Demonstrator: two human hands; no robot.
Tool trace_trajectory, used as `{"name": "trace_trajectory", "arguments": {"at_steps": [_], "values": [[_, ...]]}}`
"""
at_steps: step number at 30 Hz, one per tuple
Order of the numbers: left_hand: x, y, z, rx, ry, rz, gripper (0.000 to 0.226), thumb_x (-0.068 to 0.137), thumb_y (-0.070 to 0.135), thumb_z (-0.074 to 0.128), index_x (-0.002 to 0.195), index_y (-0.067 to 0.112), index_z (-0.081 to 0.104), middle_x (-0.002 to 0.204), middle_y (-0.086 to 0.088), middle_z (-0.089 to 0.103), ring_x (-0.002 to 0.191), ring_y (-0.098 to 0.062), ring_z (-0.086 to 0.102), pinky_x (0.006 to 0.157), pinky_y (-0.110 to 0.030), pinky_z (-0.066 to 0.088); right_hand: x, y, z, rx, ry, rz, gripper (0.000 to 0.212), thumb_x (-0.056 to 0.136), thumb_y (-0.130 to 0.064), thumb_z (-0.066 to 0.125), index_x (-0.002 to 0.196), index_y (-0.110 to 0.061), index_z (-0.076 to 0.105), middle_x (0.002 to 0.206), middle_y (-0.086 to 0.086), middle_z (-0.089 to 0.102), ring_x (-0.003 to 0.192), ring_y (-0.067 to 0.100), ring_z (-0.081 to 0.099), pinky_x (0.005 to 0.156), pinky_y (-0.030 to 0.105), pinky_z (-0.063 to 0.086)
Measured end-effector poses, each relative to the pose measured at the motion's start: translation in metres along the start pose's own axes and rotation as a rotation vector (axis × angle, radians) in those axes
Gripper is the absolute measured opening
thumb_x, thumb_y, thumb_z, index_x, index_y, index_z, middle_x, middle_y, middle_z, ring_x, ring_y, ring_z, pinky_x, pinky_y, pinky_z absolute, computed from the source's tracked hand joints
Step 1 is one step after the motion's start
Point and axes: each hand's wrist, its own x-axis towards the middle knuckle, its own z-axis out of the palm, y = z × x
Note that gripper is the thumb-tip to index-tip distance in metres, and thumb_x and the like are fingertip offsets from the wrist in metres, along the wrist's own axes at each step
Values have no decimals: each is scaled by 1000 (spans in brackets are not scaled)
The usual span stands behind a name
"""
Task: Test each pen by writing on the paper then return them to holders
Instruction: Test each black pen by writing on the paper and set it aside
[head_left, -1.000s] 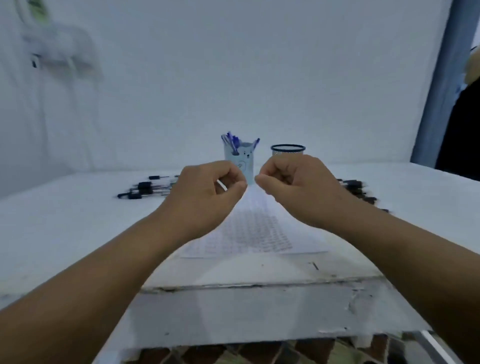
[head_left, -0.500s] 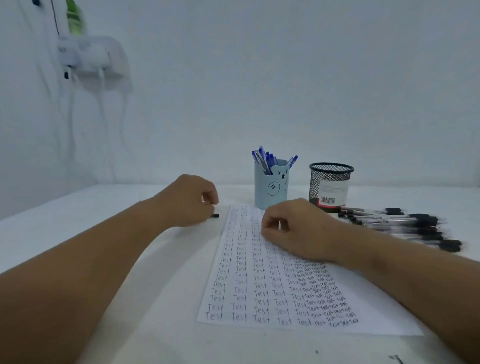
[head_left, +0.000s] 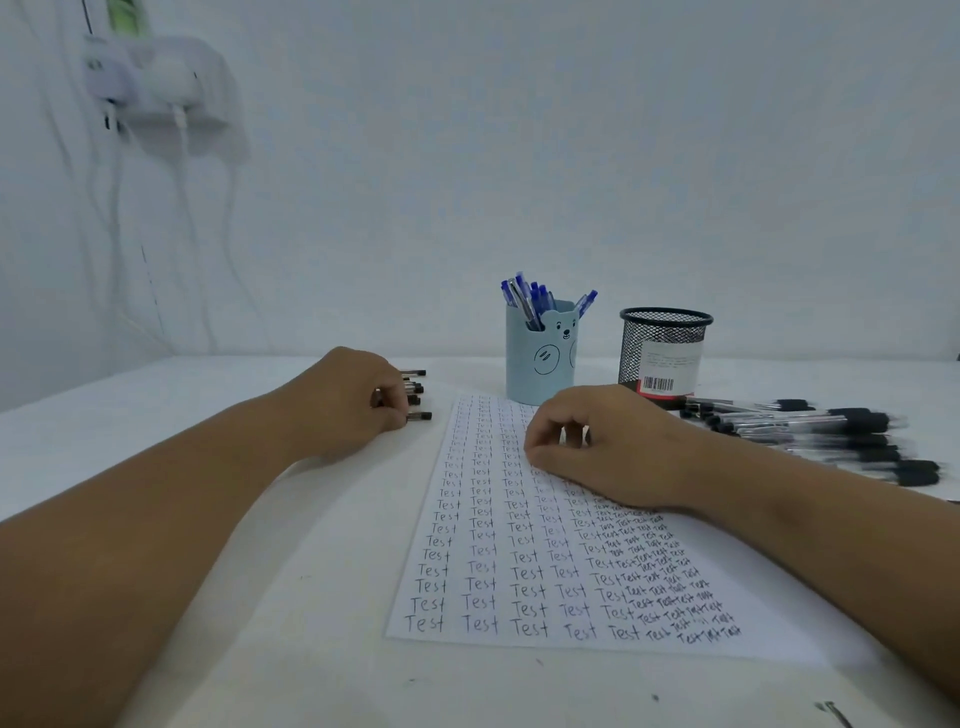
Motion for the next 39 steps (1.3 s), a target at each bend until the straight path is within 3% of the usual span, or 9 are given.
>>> {"name": "trace_trajectory", "arguments": {"at_steps": [6, 14, 18, 21, 24, 29, 32, 35, 39], "values": [[-5, 1, 3, -7, 30, 6, 9, 86, 21, 74, 89, 30, 73, 98, 16, 62, 95, -3, 55, 78, -12, 38, -1, 0, -1, 12, -10, 7, 3, 92, -32, 70, 91, -33, 73, 93, -17, 68, 83, 4, 59, 75, 17, 50], [-4, 1, 7, 35, 54, 80, 24, 93, 5, 63, 84, 26, 74, 93, 12, 65, 88, -2, 54, 81, -16, 42, -2, 2, -2, 20, -11, 3, 4, 92, -33, 70, 93, -32, 74, 93, -16, 69, 83, 2, 60, 72, 12, 47], [-6, 9, 7, -36, 133, 52, 35, 102, 11, 49, 82, 38, 57, 88, 7, 66, 79, -4, 56, 72, -23, 42, -2, 2, -2, 30, -14, 10, 3, 92, -33, 71, 93, -32, 74, 93, -17, 70, 82, 2, 60, 72, 12, 47], [-10, 30, 3, -376, 324, 40, 30, 107, 10, 34, 92, 30, 52, 75, 4, 68, 58, -10, 56, 58, -22, 45, -2, 2, -2, 42, -16, 15, 3, 92, -33, 71, 93, -32, 74, 93, -18, 69, 83, 3, 61, 74, 15, 49], [-10, 53, -7, -850, 569, -4, 28, 108, 10, 27, 94, 22, 48, 64, -1, 49, 56, -23, 46, 59, -31, 45, -2, 2, -2, 53, -19, 16, 3, 92, -32, 71, 93, -32, 74, 93, -17, 69, 83, 4, 61, 75, 17, 50], [-12, 61, -23, -1809, 495, -264, 40, 104, 39, 31, 74, 16, 47, 56, 0, 28, 46, -14, 24, 51, -23, 27, -3, 1, -2, 31, -25, 16, 4, 93, -32, 70, 94, -32, 74, 93, -17, 69, 84, 3, 60, 73, 14, 47], [-14, 54, -23, -2000, 510, -316, 32, 91, 30, 33, 66, 14, 42, 56, 1, 24, 46, -15, 19, 50, -22, 26, -2, 1, -2, 29, -21, 19, 3, 92, -32, 70, 92, -32, 74, 93, -18, 69, 83, 3, 60, 72, 13, 47], [-16, 56, -23, -2027, 512, -309, 9, 68, 22, 38, 63, 15, 39, 55, 2, 22, 45, -14, 17, 49, -21, 25, -2, 1, -2, 28, -17, 20, 3, 92, -32, 71, 92, -32, 74, 92, -18, 69, 83, 3, 60, 72, 13, 47], [-16, 60, -21, -2020, 492, -289, 3, 63, 16, 34, 64, 17, 36, 55, 3, 20, 44, -14, 17, 48, -21, 26, -2, 3, -1, 36, -6, 28, 4, 92, -32, 71, 94, -34, 74, 91, -17, 70, 82, 2, 61, 70, 12, 47]]}}
